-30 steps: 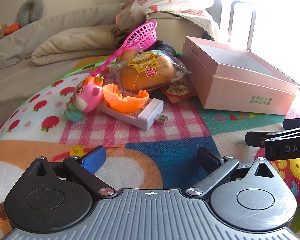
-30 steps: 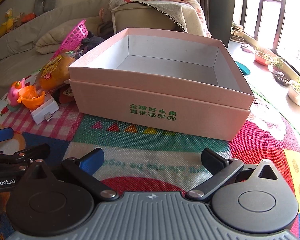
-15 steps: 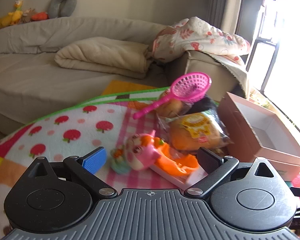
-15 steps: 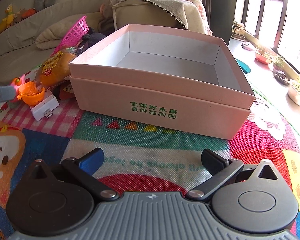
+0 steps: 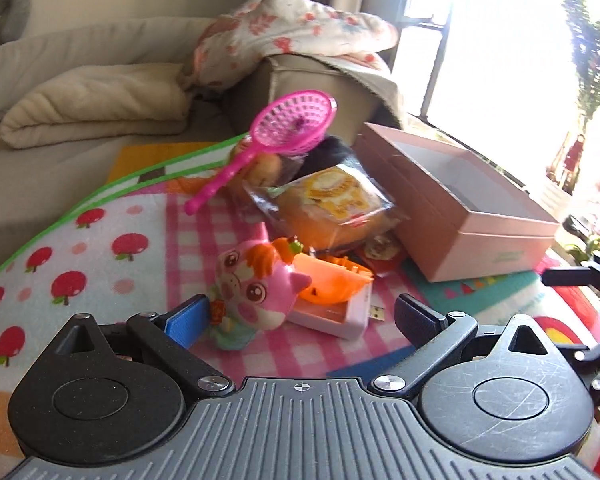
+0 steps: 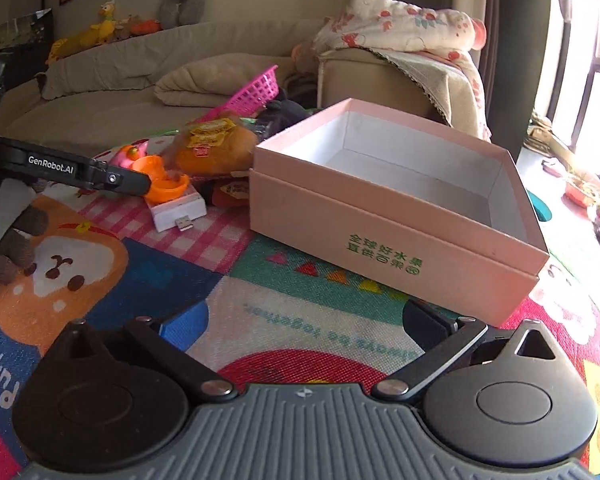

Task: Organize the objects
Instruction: 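Close the left tool on the pink cat toy while the right tool reaches the orange cup toy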

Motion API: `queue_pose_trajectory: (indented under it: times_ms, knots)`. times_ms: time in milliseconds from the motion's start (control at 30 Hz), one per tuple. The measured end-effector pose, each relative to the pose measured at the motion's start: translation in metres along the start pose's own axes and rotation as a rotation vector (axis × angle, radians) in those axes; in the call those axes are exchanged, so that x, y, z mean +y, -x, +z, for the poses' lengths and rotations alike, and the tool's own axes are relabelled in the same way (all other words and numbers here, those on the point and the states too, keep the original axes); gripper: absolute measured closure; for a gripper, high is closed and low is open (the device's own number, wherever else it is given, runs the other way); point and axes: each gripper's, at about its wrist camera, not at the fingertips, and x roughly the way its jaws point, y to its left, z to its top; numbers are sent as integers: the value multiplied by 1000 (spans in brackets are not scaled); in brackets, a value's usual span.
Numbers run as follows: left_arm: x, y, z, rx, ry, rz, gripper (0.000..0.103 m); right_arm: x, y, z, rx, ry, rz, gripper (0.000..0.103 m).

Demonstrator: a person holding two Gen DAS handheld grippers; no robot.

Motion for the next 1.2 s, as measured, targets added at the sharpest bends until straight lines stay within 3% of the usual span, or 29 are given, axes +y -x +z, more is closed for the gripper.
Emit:
queue_pose_trajectory:
  times_ms: [167,267,333,367,533,700,833,1033,1200]
  knots:
    - [-3,-5,-3,-7,-107,122,2,10,9,7,-28,46,39,0]
    - [11,-17,1,3,-84,111,5,17,9,9,-31,66,69,0]
    - [17,-22,3,-7,-68,105,25,22,7,11,-30,73,86,0]
    - [21,-24,4,-9,-53,109,54,26,7,13,-32,80,93,0]
    - [34,-22,6,-29,47,77,54,50,-1,22,-61,154,126,0]
    - [43,18,4,-108,141,101,56,84,-22,42,-86,224,166,1]
    - [52,54,-3,-146,185,136,56,108,-52,58,-49,261,213,15]
    - [59,77,-15,-167,197,135,56,112,-108,89,9,197,169,18]
    - [61,71,-23,-151,217,109,56,108,-135,101,57,143,203,18]
